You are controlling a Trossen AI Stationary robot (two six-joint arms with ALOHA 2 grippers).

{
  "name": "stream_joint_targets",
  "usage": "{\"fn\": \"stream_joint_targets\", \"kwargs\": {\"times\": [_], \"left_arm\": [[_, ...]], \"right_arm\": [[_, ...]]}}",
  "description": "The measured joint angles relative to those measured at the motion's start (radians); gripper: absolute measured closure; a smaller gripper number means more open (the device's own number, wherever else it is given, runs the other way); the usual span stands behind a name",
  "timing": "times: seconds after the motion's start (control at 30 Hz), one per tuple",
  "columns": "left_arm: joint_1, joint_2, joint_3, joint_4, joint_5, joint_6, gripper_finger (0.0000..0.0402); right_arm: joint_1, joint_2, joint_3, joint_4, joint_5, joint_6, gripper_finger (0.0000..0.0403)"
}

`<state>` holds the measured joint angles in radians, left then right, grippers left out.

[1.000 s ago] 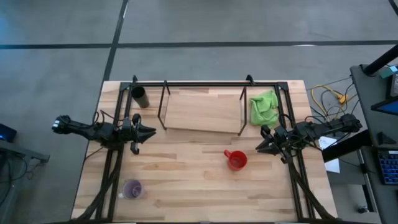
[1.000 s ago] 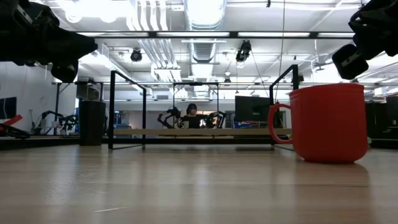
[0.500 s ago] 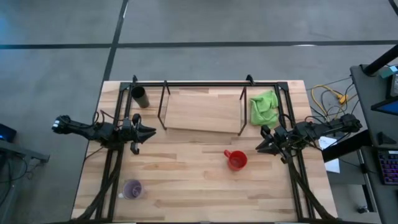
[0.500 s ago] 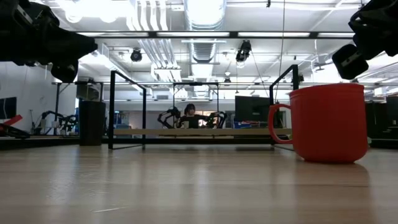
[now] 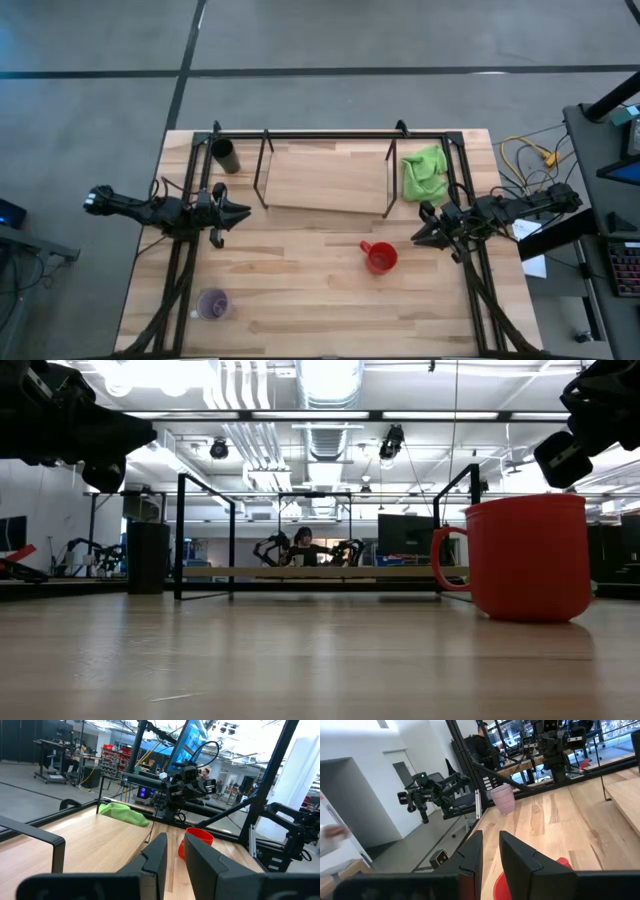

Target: Stack small to large cups/mugs on shelf

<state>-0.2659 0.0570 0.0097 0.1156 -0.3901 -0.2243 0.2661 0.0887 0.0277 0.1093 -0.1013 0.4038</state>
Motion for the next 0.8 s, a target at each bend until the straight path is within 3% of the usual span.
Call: {"fn": "stream_joint_targets", "kwargs": {"times": [0.47, 0.67, 0.8], "left_arm": [[0.000, 0.000, 0.000, 0.000, 0.000, 0.000, 0.0349], [0.000, 0.000, 0.000, 0.004, 0.000, 0.000, 0.0349], [0.000, 0.000, 0.000, 0.016, -0.041, 0.029, 0.0349]], "right_arm": [[0.000, 0.000, 0.000, 0.033, 0.070, -0.007, 0.0344], [0.000, 0.000, 0.000, 0.165, 0.165, -0.011, 0.0344], [0.000, 0.000, 0.001, 0.250, 0.316, 0.013, 0.0344]]}}
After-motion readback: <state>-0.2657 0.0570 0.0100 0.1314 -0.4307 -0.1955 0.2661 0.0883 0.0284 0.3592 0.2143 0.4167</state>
